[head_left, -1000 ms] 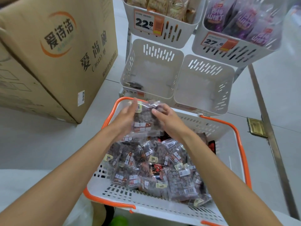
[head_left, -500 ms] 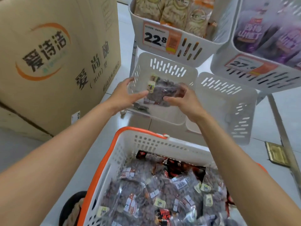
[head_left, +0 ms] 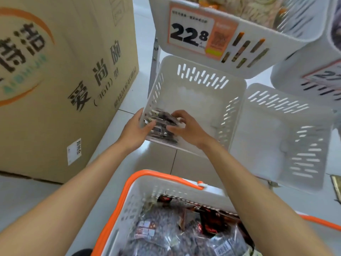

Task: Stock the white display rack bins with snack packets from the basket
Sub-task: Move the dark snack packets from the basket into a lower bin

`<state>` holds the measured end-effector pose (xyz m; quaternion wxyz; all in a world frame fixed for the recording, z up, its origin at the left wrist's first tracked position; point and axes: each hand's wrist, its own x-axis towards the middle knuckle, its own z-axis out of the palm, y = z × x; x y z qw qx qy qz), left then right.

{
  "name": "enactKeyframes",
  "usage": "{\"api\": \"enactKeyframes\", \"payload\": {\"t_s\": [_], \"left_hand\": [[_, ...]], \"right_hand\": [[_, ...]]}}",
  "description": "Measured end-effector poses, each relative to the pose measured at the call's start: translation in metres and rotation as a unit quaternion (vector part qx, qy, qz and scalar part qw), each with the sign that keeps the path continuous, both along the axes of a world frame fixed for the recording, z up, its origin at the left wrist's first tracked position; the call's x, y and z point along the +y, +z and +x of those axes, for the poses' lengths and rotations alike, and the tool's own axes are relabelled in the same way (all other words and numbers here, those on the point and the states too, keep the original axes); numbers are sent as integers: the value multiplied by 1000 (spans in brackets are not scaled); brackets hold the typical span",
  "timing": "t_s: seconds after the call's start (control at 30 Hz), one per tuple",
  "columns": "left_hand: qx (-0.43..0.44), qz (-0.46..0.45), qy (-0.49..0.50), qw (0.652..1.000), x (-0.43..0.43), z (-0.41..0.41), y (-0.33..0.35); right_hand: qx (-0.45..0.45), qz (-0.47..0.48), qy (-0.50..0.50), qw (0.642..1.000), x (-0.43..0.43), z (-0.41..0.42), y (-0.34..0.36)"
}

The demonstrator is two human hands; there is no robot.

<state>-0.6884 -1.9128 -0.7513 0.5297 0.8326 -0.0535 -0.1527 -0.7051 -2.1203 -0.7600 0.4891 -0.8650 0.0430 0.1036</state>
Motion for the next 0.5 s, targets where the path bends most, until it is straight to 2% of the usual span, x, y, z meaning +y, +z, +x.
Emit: {"api": "enactKeyframes", "payload": {"t_s": [0.13,0.23,0.3,0.43,0.5], "left_hand": [[-36,85,42,995,-2,-20,17],[-105,102,20,989,-3,-52,46],[-141,123,-12,982,-2,-77,62],[-149,92,-46,983,-2,-140,86],[-158,94,-57,981,-2,-167,90]], "right_hand": [[-30,-94,-3,995,-1,-38,34],[-78,-88,-19,993,-4,-85,68],[-73,-72,-17,995,-3,-121,89],[-112,-90,-3,990,3,-206,108],[-89,-105,16,990,0,-246,102]]}}
